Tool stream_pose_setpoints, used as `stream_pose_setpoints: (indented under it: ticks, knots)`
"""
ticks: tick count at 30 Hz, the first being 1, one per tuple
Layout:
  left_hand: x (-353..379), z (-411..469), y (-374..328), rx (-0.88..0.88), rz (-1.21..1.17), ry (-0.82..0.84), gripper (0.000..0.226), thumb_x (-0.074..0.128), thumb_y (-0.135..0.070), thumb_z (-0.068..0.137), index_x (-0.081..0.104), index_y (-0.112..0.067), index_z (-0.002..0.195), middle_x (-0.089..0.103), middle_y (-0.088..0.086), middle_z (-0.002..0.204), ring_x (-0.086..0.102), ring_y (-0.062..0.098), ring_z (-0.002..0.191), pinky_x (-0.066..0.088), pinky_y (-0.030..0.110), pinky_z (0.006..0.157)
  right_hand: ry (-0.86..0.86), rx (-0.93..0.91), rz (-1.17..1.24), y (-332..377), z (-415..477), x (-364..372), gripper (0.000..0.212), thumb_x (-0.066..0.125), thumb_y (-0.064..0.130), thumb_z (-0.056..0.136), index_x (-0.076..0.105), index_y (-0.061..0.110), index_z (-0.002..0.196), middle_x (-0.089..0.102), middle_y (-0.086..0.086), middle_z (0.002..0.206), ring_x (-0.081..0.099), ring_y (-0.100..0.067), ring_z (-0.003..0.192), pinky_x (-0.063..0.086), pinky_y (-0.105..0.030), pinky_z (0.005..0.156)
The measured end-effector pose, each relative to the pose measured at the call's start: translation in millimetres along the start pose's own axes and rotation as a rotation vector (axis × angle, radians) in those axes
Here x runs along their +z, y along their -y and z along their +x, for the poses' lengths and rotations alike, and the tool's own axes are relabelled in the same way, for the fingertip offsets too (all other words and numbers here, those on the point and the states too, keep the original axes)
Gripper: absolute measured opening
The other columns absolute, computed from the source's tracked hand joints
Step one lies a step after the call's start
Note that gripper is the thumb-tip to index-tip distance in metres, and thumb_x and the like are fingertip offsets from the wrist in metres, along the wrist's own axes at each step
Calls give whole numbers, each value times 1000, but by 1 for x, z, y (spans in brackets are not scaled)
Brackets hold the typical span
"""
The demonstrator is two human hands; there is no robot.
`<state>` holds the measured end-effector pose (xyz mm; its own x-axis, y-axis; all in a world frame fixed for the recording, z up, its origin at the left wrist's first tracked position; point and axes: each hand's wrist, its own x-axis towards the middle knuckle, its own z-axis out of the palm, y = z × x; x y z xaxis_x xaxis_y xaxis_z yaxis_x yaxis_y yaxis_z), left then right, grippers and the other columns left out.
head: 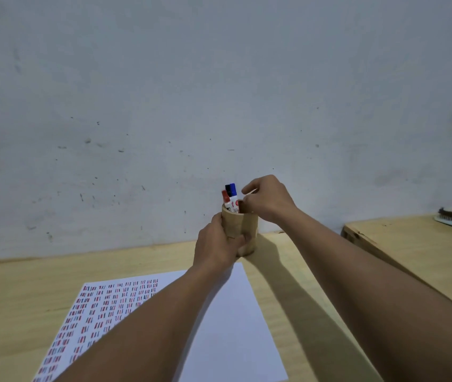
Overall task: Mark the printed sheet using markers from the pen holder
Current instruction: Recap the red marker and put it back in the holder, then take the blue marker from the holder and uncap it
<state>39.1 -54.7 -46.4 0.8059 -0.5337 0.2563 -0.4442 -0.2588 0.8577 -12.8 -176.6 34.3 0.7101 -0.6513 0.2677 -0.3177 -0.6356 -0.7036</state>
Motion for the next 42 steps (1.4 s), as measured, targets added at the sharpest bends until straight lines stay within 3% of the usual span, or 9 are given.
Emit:
stream_pose_setpoints:
  ticks: [3, 8, 13, 20, 22, 25, 28, 35, 42]
  knots:
    - [2, 0, 3, 18, -26, -4, 51, 78, -24, 81, 55, -21, 127, 67, -6, 116, 64, 15, 100, 44, 12, 61, 3, -14, -57, -5, 9, 4, 29, 71, 12, 84, 74, 16, 113, 71, -4, 107, 64, -18, 87, 48, -26, 61]
    - [4, 3, 8, 31, -37, -14, 51, 79, -28, 80, 57, -23, 126, 69, -7, 113, 66, 13, 100, 47, 15, 66, 71, -35, -46, -5, 20, 8, 26, 80, 16, 81, 77, 14, 107, 71, -4, 103, 64, -21, 94, 47, -28, 72]
    - [5, 7, 12, 48, -26, -19, 52, 80, -31, 79, 58, -24, 125, 70, -8, 112, 67, 13, 101, 54, 25, 79, 74, -35, -106, -7, 24, 14, 11, 82, 17, 77, 80, 20, 88, 71, 3, 87, 67, -18, 88, 58, -34, 75]
    - [6, 7, 15, 54, -30, -27, 52, 80, -31, 79, 58, -23, 126, 70, -7, 112, 67, 13, 101, 57, 30, 85, 25, -3, -43, -10, 22, 18, 9, 75, 12, 81, 74, 16, 73, 71, 0, 74, 68, -21, 76, 59, -38, 72]
    - [6, 7, 15, 56, -31, -32, 53, 80, -30, 80, 58, -23, 126, 70, -6, 113, 67, 14, 102, 57, 31, 86, 11, -1, -34, -11, 23, 19, 9, 72, 12, 83, 76, 9, 76, 73, -4, 76, 71, -22, 77, 60, -40, 71]
    - [7, 8, 15, 53, -18, -34, 52, 79, -29, 81, 58, -22, 128, 70, -6, 115, 67, 15, 103, 56, 29, 85, 49, -33, -42, -10, 21, 18, 4, 73, 15, 86, 77, 14, 87, 66, 6, 76, 64, -14, 74, 49, -27, 58]
    - [6, 8, 13, 45, -13, -30, 53, 80, -30, 81, 57, -23, 128, 70, -6, 115, 67, 15, 104, 57, 31, 86, 67, -45, -24, -12, 22, 19, 14, 74, 14, 85, 80, 15, 98, 68, 4, 85, 64, -14, 80, 47, -24, 61]
    - [5, 8, 13, 44, -6, -23, 55, 80, -34, 79, 57, -24, 128, 70, -8, 114, 66, 14, 103, 57, 32, 87, 92, -61, 44, -17, 24, 20, 12, 73, 16, 85, 78, 24, 92, 73, 0, 91, 68, -18, 83, 53, -29, 69]
    - [3, 6, 11, 40, -15, -9, 53, 81, -32, 78, 58, -26, 125, 69, -12, 108, 66, 11, 100, 56, 29, 85, 70, -34, 190, -17, 21, 21, 6, 74, 18, 86, 74, 12, 88, 65, 0, 68, 58, -12, 59, 45, -26, 60]
